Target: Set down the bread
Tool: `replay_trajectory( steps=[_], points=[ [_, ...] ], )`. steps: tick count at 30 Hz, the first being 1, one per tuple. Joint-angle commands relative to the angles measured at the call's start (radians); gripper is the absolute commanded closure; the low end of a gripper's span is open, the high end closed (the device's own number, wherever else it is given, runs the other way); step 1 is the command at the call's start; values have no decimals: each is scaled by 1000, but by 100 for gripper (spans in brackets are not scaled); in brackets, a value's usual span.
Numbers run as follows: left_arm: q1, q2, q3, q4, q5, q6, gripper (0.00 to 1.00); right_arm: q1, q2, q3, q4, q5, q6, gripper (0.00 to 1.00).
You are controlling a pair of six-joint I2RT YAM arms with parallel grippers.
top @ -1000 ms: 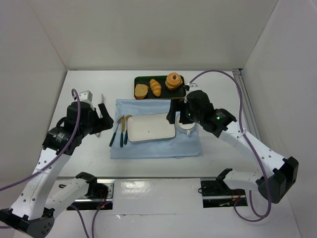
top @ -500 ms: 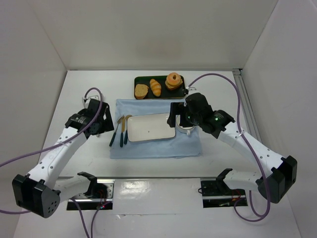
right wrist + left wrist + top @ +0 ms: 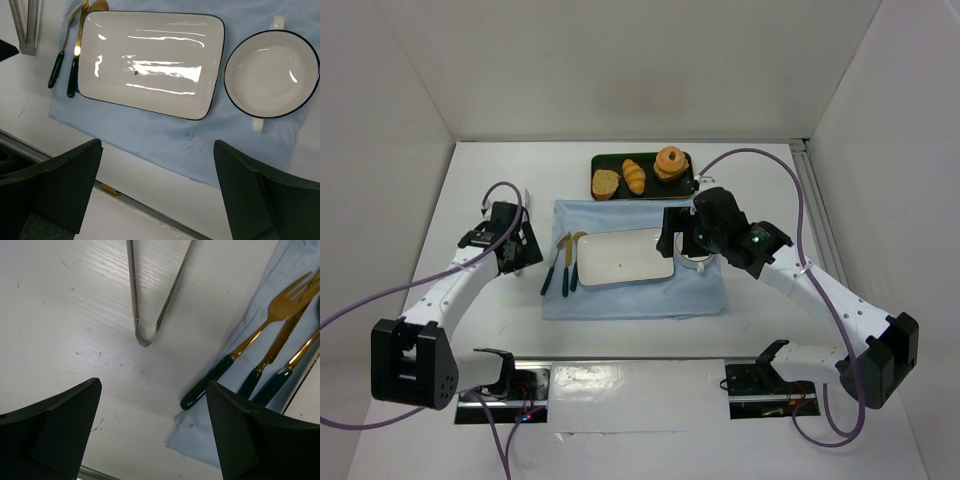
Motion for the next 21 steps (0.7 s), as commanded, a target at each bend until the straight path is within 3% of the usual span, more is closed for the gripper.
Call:
replay_trajectory(
  steps=[1, 11, 21],
  points=[
    [62, 48, -4, 119, 77, 50, 1, 6, 3, 31, 1, -4, -4, 1],
    [174, 254, 86, 204, 143, 102, 1, -24, 21, 40, 1, -14, -14, 1],
    [192, 414, 172, 244, 162, 111, 2, -71, 55, 59, 10, -43, -43, 1]
  ],
)
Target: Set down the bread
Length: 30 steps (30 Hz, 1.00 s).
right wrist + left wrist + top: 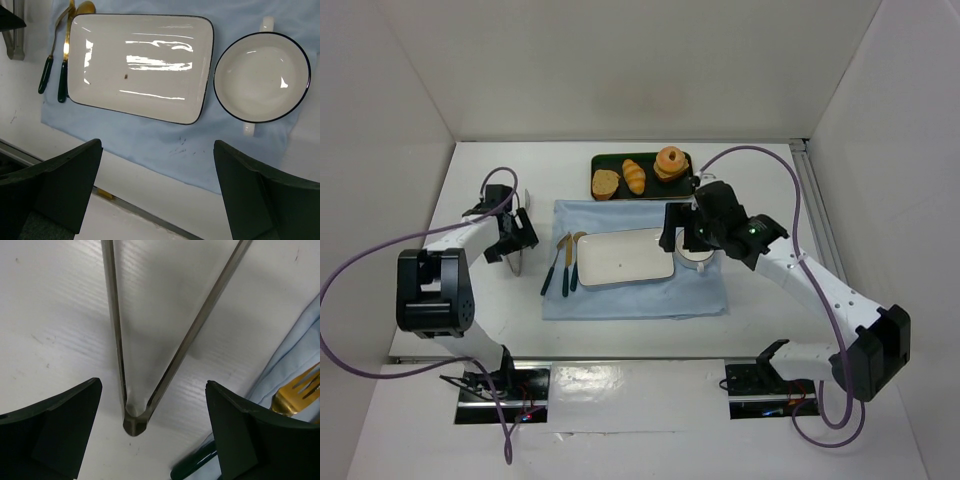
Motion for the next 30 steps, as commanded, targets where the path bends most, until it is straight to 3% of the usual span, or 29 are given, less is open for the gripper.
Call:
replay_trajectory(
  steps=[1, 22, 30],
  points=[
    [5, 49, 67, 31, 16, 31, 2, -28, 16, 44, 22, -17, -27, 1],
    [44, 271, 198, 22, 25, 50, 6, -153, 56, 44, 59, -117, -47, 1],
    [44, 316, 216, 2, 86, 59, 25, -162, 65, 44, 68, -126, -47, 1]
  ],
)
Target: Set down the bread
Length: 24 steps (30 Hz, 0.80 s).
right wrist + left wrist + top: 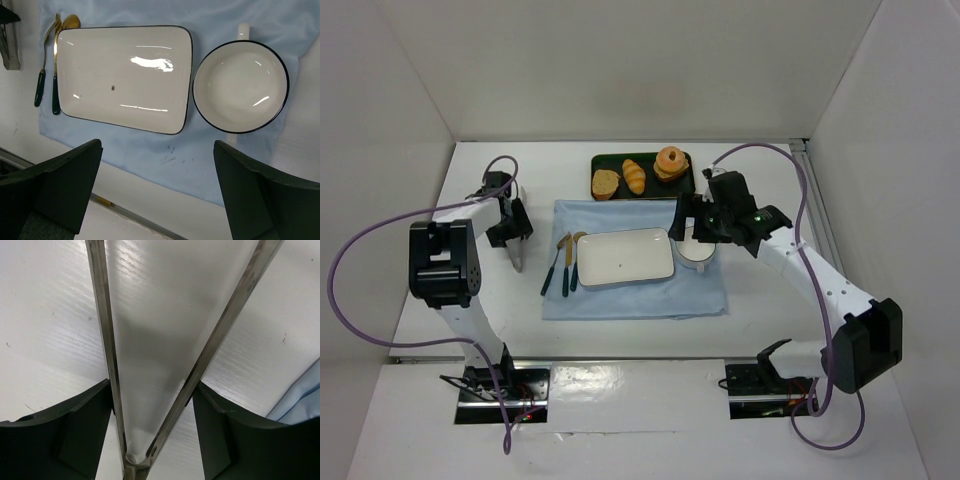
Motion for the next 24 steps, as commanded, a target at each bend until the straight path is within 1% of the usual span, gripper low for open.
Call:
replay_trajectory(
  steps=[1, 7, 9, 11, 14, 16, 21, 23, 24],
  points=[
    [5, 59, 7, -25, 64, 9, 25, -16, 10, 42, 44, -8, -13, 1],
    [5, 78, 7, -36, 101, 9, 31, -26, 1, 42, 35, -18, -13, 1],
    [5, 78, 7, -36, 110, 9, 35, -26, -8, 42, 35, -18, -13, 1],
    [5, 49, 7, -36, 120, 9, 38, -35, -8, 33, 35, -18, -13, 1],
    [5, 7, -2, -23, 146, 9, 38, -35, -17, 24, 35, -27, -13, 1],
    [5, -51, -2, -23, 169, 9, 38, -35, -17, 15, 45, -36, -13, 1],
    [-5, -177, 61, -45, 205, -1, 39, -35, -17, -8, 74, -56, 5, 1],
    [-18, -213, 108, -83, 215, -11, 39, -35, -17, -8, 85, -67, 6, 1],
    [-42, -223, 125, -95, 215, -11, 39, -35, -17, -18, 85, -67, 6, 1]
  ],
)
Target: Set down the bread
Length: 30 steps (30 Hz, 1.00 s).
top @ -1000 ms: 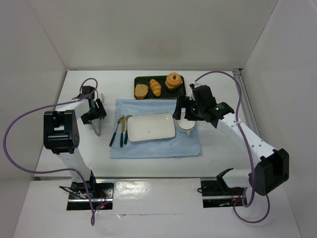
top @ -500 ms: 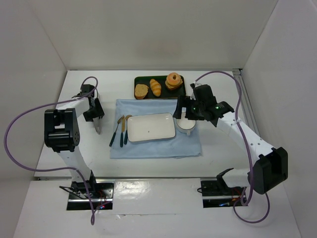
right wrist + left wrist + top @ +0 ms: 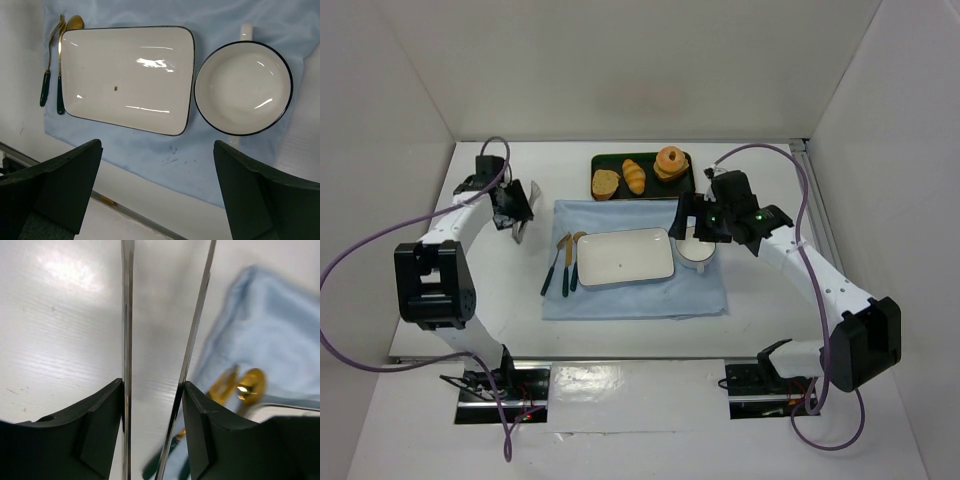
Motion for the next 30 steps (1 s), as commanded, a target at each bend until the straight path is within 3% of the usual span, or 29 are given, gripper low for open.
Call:
replay_trajectory(
  steps=[1, 8, 17, 30],
  points=[
    [-40, -89, 102, -34, 46, -32, 39, -6, -27, -8, 79, -30, 5, 1],
    [-168, -153, 220, -78, 86, -52, 41, -6, -27, -18, 97, -39, 5, 1],
    [-351, -108, 374, -97, 84, -81, 41, -16, -79, -69, 106, -39, 24, 1],
    [-578, 107, 544, -87, -145, -63, 39, -65, -154, -114, 88, -39, 14, 1]
  ],
)
